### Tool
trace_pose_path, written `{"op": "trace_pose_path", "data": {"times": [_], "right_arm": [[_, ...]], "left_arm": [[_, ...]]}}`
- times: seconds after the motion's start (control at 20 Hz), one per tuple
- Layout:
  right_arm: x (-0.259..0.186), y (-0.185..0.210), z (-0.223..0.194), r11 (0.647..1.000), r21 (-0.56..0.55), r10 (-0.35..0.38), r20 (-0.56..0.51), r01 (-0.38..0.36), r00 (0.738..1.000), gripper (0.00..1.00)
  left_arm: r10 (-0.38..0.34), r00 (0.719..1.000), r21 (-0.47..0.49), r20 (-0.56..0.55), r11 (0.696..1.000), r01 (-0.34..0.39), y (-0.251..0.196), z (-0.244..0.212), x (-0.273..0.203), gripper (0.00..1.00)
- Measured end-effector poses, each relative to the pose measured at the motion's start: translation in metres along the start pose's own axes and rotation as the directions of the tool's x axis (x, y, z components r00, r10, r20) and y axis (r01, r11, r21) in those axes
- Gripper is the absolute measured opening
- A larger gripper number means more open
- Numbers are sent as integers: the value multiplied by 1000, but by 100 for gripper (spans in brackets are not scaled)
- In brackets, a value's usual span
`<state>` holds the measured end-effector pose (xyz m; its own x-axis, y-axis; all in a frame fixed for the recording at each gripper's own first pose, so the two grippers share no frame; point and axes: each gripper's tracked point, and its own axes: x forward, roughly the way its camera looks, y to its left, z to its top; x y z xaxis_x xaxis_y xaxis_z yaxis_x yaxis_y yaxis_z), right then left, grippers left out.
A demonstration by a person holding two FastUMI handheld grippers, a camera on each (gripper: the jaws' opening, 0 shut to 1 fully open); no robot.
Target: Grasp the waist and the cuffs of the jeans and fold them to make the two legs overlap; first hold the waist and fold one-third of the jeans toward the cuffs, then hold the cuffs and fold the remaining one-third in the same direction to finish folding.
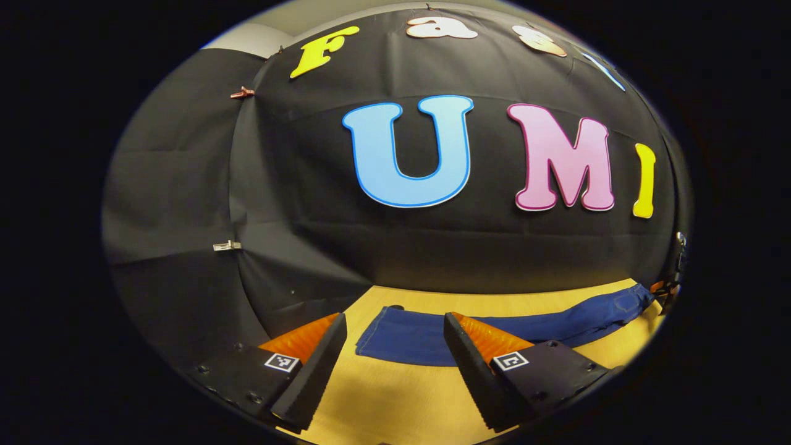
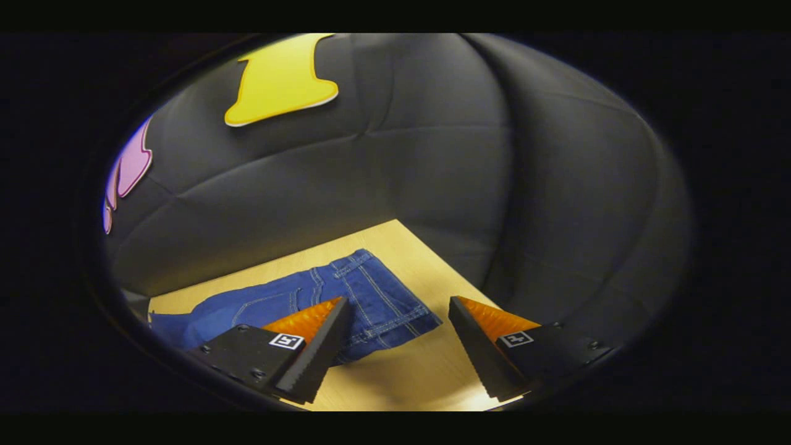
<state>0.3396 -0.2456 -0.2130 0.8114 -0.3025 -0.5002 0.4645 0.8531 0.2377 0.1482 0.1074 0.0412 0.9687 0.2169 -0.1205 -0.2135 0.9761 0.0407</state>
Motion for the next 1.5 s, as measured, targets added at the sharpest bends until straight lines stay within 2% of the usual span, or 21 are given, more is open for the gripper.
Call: {"op": "trace_pose_path", "data": {"times": [0.1, 0.25, 0.45, 0.5, 0.6, 0.7, 0.75, 0.8, 0.9, 1.1, 1.3, 1.35, 1.45, 1.5], "right_arm": [[10, -4, 1, 999, 45, -19, 28, 18, 999, 98], [19, -10, -17, 997, 73, -29, -16, 30, 999, 98], [25, -6, -22, 999, 31, -31, 13, 30, 999, 98], [27, -4, -26, 999, 31, -22, 6, 22, 1000, 87], [29, 2, -26, 999, 31, -28, 10, 27, 1000, 76], [29, 14, -26, 997, 78, -18, 11, 17, 1000, 43], [32, 15, -29, 996, 88, -19, 11, 18, 1000, 45], [32, 15, -27, 997, 81, -17, 27, 15, 999, 24], [32, 17, -25, 998, 61, -12, 39, 9, 999, 10], [22, 22, -16, 1000, -6, 22, 64, -21, 998, 0], [-9, 43, 19, 995, -81, 66, 146, -55, 987, 0], [-26, 51, 33, 993, -95, 85, 169, -69, 982, 6], [-59, 66, 59, 986, -130, 132, 216, -106, 968, 6], [-84, 62, 71, 981, -153, 156, 237, -122, 959, 6]], "left_arm": [[-11, 1000, 17, 3, 1000, 11, -18, -3, -2, 98], [-63, 997, 5, -38, 998, 63, -53, -23, 0, 98], [-99, 993, -8, -64, 995, 99, -79, -37, 3, 98], [-105, 992, -7, -68, 994, 105, -84, -40, 3, 98], [-116, 990, -18, -75, 993, 115, -93, -42, 4, 98], [-126, 988, -38, -85, 992, 123, -99, -48, 6, 98], [-128, 988, -46, -91, 991, 124, -102, -51, 7, 98], [-129, 987, -55, -97, 991, 124, -104, -54, 8, 98], [-133, 986, -73, -105, 989, 126, -108, -60, 10, 98], [-138, 983, -53, -119, 990, 132, -110, -75, 16, 98], [-121, 980, -2, -158, 993, 122, -98, -99, 19, 98], [-109, 981, -4, -161, 994, 110, -93, -102, 19, 98], [-92, 981, -29, -169, 996, 88, -82, -109, 19, 99], [-82, 982, -43, -172, 996, 76, -76, -111, 19, 99]]}}
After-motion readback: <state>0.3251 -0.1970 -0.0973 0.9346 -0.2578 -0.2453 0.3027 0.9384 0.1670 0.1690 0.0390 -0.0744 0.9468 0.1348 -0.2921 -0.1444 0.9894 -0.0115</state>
